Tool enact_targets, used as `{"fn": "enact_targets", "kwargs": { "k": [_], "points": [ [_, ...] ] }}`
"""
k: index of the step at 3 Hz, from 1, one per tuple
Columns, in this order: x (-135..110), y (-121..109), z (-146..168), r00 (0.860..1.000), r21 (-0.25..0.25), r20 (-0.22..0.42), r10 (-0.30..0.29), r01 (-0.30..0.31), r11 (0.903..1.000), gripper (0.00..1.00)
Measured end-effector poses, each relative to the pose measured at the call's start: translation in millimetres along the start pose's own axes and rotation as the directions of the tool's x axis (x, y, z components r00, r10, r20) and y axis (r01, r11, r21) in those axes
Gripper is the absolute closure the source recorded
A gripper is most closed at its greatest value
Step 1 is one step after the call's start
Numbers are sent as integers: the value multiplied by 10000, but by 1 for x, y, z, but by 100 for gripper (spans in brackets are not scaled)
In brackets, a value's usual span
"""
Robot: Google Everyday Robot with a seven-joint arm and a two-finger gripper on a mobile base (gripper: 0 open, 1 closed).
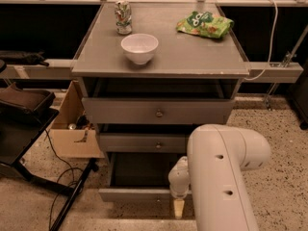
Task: Open bottom drawer
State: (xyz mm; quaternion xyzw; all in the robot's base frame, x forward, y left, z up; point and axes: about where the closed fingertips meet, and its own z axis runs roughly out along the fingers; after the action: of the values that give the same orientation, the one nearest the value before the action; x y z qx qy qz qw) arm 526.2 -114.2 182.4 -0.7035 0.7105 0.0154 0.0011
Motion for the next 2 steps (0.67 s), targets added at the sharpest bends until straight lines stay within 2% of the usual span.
{"fn": "enact_targets", "kwargs": {
  "k": [1,2],
  "points": [
    [7,64,13,9953,-972,560,796,-740,9925,23],
    [7,73,16,9918,-1320,622,1112,-1023,9860,48]
  ]
}}
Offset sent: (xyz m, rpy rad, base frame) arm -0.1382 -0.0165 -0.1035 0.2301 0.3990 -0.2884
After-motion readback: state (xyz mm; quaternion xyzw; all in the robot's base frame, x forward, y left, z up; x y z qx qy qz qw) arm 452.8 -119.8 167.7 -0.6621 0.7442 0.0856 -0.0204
